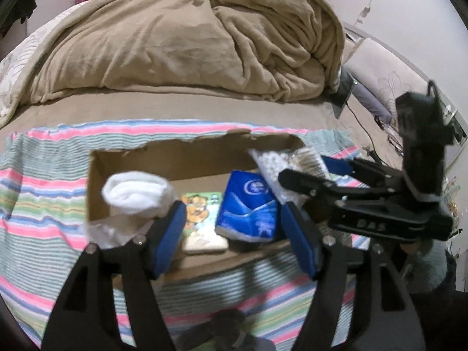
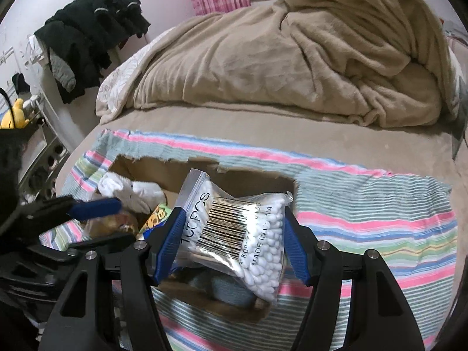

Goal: Organize objects
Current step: 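Carry the tissue pack and cotton swab bag into the box and release both, then grasp the grey dotted socks with the right tool, then lower the grey dotted socks into the box and open the right tool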

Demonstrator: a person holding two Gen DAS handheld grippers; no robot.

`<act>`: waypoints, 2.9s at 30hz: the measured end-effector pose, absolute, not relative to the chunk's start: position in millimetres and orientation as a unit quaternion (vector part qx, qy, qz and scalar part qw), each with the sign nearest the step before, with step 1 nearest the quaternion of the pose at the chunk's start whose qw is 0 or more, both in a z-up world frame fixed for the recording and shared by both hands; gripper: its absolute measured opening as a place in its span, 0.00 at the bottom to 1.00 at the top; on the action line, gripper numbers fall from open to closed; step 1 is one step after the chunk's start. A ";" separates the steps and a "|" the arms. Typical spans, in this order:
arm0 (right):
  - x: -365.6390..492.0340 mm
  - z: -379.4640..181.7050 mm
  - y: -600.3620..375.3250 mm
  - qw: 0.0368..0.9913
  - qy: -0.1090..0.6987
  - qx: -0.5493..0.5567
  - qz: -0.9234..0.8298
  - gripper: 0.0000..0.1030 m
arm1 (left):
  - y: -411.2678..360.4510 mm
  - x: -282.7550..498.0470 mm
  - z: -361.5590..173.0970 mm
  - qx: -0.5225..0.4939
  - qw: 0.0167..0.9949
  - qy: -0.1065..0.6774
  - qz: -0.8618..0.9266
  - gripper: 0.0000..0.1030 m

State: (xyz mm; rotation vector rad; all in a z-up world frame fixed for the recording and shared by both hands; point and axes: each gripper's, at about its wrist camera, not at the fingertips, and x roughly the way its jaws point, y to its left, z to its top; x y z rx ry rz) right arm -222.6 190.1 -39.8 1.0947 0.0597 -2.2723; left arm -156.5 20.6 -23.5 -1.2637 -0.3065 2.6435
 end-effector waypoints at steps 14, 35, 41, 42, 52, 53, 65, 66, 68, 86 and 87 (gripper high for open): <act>-211.7 -51.6 178.1 0.278 0.066 0.408 -0.867 0.68 | -16.6 -118.7 -20.3 -0.423 0.061 -0.113 0.897 0.68; -130.0 -27.3 174.5 0.296 0.060 0.410 -0.861 0.85 | -41.3 -61.4 -32.4 -0.434 0.035 -0.115 0.893 0.69; -110.0 -51.2 159.0 0.308 0.073 0.442 -0.839 0.85 | -48.8 -46.3 -45.3 -0.442 0.030 -0.122 0.888 0.69; -106.7 -55.6 156.4 0.310 0.074 0.447 -0.836 0.85 | -50.4 -44.0 -47.3 -0.444 0.026 -0.122 0.887 0.69; -68.0 -108.2 130.0 0.344 0.112 0.502 -0.785 0.72 | -64.2 -26.9 -62.6 -0.455 0.008 -0.131 0.881 0.69; -65.2 -110.9 129.1 0.346 0.114 0.504 -0.783 0.71 | -63.8 -26.5 -63.6 -0.456 0.009 -0.131 0.880 0.69; -58.4 -127.3 135.9 0.353 0.109 0.505 -0.780 0.35 | -48.8 -19.8 -77.3 -0.479 0.010 -0.122 0.869 0.69; -58.8 -127.2 136.7 0.356 0.106 0.507 -0.778 0.28 | -48.8 -19.0 -75.8 -0.477 0.010 -0.123 0.870 0.69; -56.9 -122.2 137.7 0.363 0.107 0.503 -0.777 0.21 | -49.2 -18.2 -72.0 -0.475 0.008 -0.122 0.872 0.69; -65.8 -29.7 139.9 0.391 0.126 0.409 -0.815 0.18 | -44.9 -26.2 -28.0 -0.436 0.019 -0.117 0.892 0.69; -68.3 -26.4 141.7 0.391 0.127 0.403 -0.817 0.18 | -43.9 -27.2 -26.2 -0.435 0.019 -0.116 0.893 0.69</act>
